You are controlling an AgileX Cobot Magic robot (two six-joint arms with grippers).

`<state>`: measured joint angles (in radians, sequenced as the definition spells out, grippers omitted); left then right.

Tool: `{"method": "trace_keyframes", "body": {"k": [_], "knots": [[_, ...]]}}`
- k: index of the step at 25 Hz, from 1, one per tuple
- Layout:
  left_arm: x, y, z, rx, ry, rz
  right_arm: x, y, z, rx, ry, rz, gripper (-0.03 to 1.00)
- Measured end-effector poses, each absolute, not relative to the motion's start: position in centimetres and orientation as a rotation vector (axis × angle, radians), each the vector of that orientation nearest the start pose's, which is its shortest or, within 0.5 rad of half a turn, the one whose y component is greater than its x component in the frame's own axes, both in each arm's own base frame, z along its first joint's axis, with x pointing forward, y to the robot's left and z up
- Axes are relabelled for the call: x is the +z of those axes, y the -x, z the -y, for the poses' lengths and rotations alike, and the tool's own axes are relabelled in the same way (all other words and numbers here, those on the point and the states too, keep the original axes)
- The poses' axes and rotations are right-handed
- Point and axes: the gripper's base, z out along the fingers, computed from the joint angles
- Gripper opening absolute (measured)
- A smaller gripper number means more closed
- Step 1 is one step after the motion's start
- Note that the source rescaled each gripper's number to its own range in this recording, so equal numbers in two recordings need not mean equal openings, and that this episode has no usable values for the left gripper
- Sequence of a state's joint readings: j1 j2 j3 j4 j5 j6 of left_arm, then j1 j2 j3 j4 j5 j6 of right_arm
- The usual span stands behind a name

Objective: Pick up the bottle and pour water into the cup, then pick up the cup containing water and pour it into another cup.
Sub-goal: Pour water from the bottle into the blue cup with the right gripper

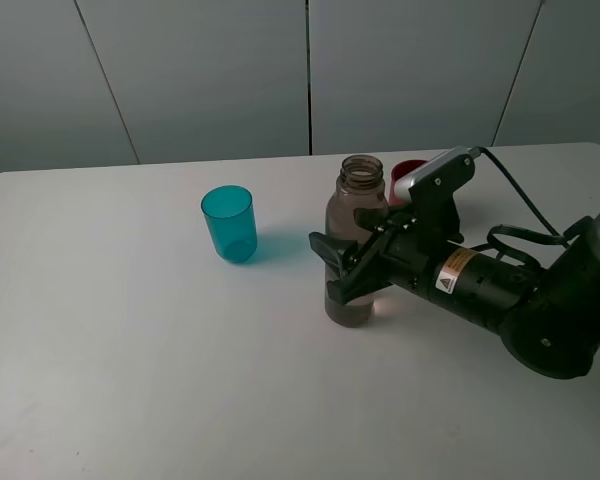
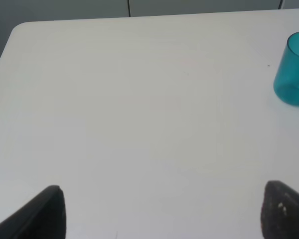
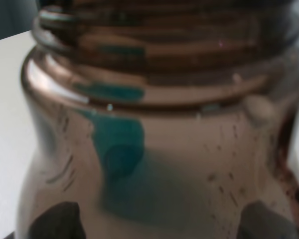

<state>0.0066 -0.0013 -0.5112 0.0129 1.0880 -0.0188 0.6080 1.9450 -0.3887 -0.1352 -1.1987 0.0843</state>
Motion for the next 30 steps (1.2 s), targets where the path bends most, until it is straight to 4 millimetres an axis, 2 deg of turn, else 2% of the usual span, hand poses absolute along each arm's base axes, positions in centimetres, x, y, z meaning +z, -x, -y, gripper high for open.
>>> {"method": "trace_keyframes", "body": {"k": [6,10,13,17,24,27,30], "knots": [[27.8,0.8,-0.1,0.008,0.027,-2.059,10.9,-21.7,-16.6,0.55,0.642,-1.801,0.0],[27.8,0.8,-0.1,0.007,0.029,-2.059,13.0,-22.6,-17.6,0.525,0.755,-1.822,0.0],[27.8,0.8,-0.1,0.007,0.029,-2.059,15.0,-24.1,-18.7,0.458,0.874,-1.843,0.0],[27.8,0.8,-0.1,0.007,0.029,-2.059,17.3,-26.4,-19.8,0.348,0.943,-1.86,0.0],[27.8,0.8,-0.1,0.007,0.029,-2.059,21.4,-29.4,-21.5,0.225,1.035,-1.721,0.0],[27.8,0.8,-0.1,0.007,0.029,-2.059,22.5,-30.3,-22.1,0.161,1.093,-1.652,0.0],[27.8,0.8,-0.1,0.007,0.029,-2.059,22.1,-31.3,-22.7,0.076,1.195,-1.602,0.0]]}}
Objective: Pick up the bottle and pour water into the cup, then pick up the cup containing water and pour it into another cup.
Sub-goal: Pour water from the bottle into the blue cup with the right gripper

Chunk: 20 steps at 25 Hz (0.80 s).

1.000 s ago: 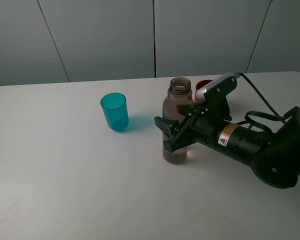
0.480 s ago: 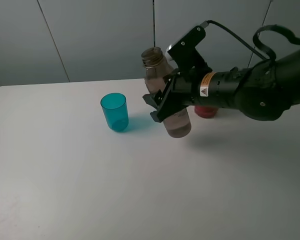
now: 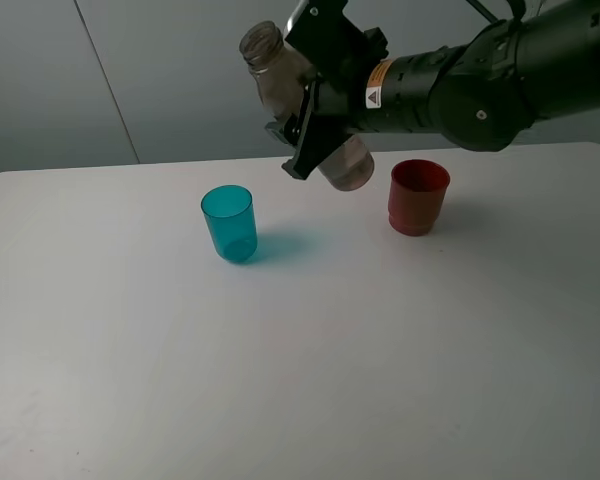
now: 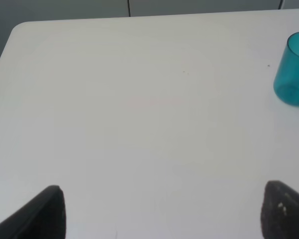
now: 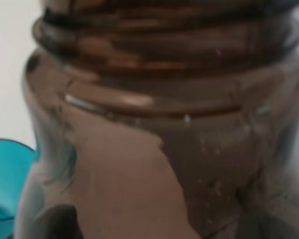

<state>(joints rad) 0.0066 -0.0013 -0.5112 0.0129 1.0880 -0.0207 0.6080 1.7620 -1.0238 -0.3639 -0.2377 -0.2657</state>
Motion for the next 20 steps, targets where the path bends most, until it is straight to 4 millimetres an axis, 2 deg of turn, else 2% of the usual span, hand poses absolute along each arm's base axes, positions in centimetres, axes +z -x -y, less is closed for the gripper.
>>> {"method": "trace_keyframes", "body": {"k": [8,20], "knots": [[27.8,0.8,-0.1,0.007,0.029,-2.059,19.8,-34.1,-24.6,-0.079,1.398,-1.477,0.0],[27.8,0.8,-0.1,0.007,0.029,-2.059,16.7,-36.9,-26.2,-0.265,1.59,-1.324,0.0]]}}
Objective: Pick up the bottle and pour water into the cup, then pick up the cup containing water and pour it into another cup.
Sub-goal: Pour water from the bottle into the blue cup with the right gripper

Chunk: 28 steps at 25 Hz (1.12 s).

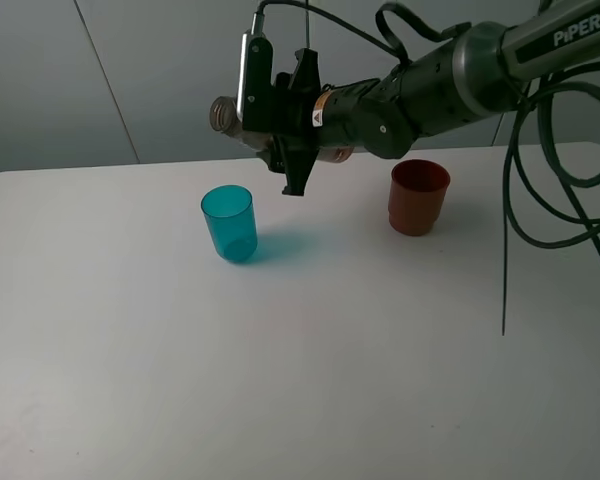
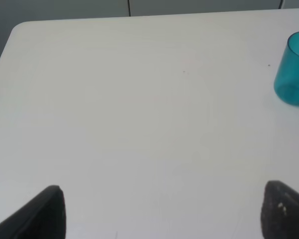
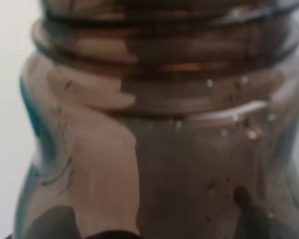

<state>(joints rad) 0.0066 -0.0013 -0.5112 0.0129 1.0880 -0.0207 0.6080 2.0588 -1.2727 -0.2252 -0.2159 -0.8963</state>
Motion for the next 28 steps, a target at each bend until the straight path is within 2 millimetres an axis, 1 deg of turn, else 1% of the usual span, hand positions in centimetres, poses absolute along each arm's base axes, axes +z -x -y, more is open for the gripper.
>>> {"method": "trace_keyframes", "body": {"k": [4,12,15,28], "knots": [[27.8,0.8,-0.1,0.007,0.029,-2.059,15.6,-37.1,-26.1,-0.352,1.688,-1.261,0.0],[27.8,0.8,-0.1,0.007,0.029,-2.059,14.1,-37.4,-26.0,-0.454,1.799,-1.186,0.0],[27.8,0.8,-0.1,0.007,0.029,-2.059,13.9,-37.4,-25.9,-0.488,1.832,-1.151,0.0],[27.8,0.8,-0.1,0.007,0.029,-2.059,13.9,-37.8,-25.7,-0.564,1.827,-1.128,0.0]]}}
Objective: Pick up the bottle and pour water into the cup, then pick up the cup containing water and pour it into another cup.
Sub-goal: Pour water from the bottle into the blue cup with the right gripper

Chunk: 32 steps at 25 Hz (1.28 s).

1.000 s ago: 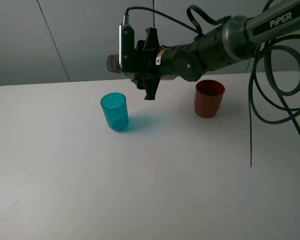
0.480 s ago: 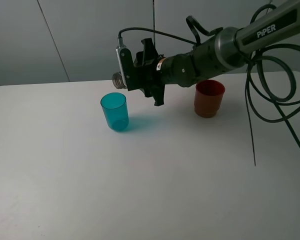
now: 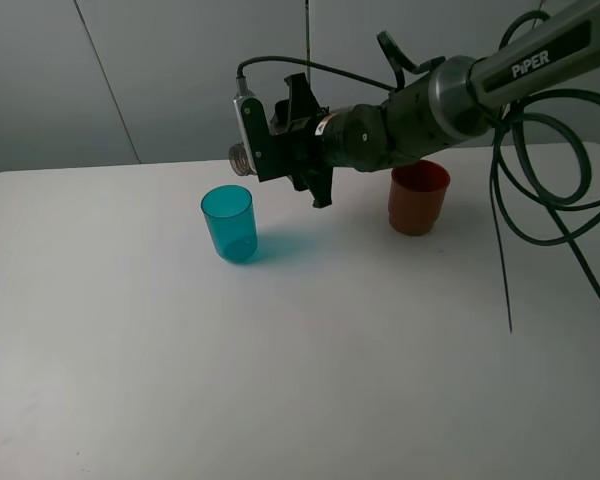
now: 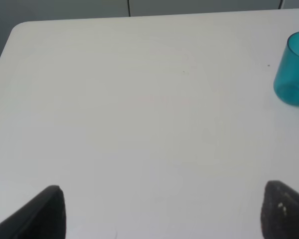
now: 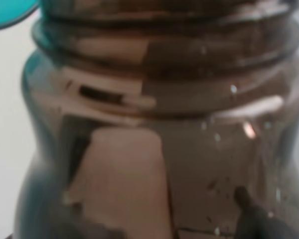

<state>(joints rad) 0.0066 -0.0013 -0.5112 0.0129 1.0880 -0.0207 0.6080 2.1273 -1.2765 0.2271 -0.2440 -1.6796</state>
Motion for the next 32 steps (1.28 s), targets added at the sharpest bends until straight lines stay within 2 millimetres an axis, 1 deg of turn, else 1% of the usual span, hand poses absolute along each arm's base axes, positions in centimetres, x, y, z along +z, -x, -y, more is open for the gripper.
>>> {"method": "trace_keyframes", "body": {"k": [3,10,18,23,32], "knots": [[27.82,0.75,-0.1,0.007,0.029,-2.059,13.97,-37.86,-25.61,-0.581,1.823,-1.129,0.0],[27.82,0.75,-0.1,0.007,0.029,-2.059,14.23,-37.57,-26.24,-0.64,1.819,-1.09,0.0],[27.82,0.75,-0.1,0.005,0.031,-2.059,14.21,-37.69,-25.98,-0.692,1.844,-1.08,0.0],[27.82,0.75,-0.1,0.005,0.031,-2.059,14.69,-37.89,-26.03,-0.755,1.795,-1.071,0.0],[27.82,0.75,-0.1,0.005,0.031,-2.059,14.74,-37.92,-26.01,-0.768,1.797,-1.062,0.0]]}}
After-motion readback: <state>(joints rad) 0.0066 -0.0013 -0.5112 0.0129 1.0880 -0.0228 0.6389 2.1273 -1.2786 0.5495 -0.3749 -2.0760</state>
